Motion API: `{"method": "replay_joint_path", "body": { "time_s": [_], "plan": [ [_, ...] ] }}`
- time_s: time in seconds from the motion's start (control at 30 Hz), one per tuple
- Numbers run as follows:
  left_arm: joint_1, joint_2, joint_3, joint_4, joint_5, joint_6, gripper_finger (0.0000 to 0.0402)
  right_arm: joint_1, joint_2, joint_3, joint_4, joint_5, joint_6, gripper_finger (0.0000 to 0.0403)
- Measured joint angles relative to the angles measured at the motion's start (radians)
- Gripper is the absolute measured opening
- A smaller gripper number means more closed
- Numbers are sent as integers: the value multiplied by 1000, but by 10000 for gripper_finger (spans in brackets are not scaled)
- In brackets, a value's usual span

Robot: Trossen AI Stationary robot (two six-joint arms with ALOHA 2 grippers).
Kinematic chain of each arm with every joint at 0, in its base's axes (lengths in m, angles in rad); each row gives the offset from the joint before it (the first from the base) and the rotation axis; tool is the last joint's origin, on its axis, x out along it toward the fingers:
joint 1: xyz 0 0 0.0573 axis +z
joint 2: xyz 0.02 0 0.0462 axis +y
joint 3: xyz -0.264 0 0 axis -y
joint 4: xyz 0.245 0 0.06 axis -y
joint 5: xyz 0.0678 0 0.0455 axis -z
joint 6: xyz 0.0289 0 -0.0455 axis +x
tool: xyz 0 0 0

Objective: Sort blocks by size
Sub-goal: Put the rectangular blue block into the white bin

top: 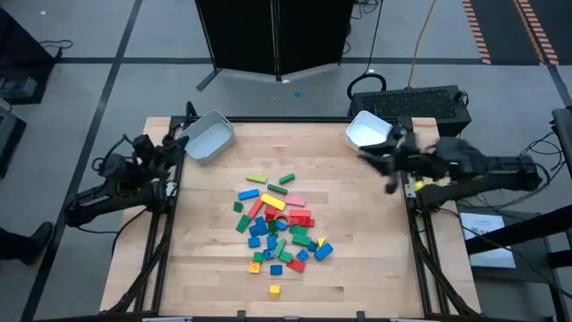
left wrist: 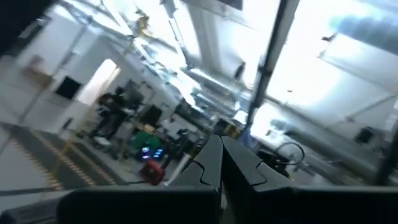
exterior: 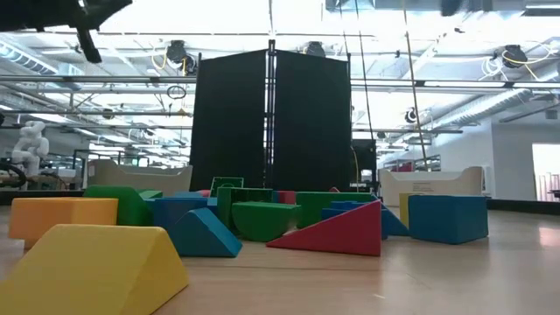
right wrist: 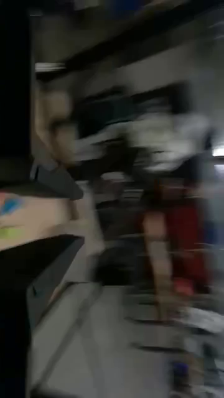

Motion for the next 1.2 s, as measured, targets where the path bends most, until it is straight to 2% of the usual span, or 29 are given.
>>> {"method": "replay_joint_path", "body": {
  "time_s": [0.17,0.27,0.33,0.43,0.53,0.6,0.67,0.77,0.9,1.0,1.1,1.2],
  "plan": [
    [0,10,0,-8,129,-35,7,0,313,242,-454,-97,26,194],
    [0,35,0,-25,140,-112,7,1,461,323,-681,-235,44,230],
    [0,57,0,-24,140,-128,7,19,542,333,-768,-319,41,239],
    [0,94,0,-5,140,-129,7,55,630,324,-790,-395,28,239],
    [0,138,0,45,144,-109,7,93,689,319,-793,-411,6,232],
    [-1,178,0,118,203,-84,7,114,720,319,-787,-411,2,230],
    [-2,224,0,215,280,-57,7,133,735,318,-783,-412,7,230],
    [-1,295,0,375,341,-54,7,154,741,318,-775,-414,26,235],
    [-8,379,0,519,379,-52,7,165,739,318,-767,-411,49,244],
    [-24,435,1,586,401,-51,7,172,735,318,-763,-353,75,251],
    [-39,486,1,644,401,-32,15,177,735,318,-759,-300,100,259],
    [-40,512,1,624,284,5,32,177,735,318,-755,-283,111,266]
  ]
}}
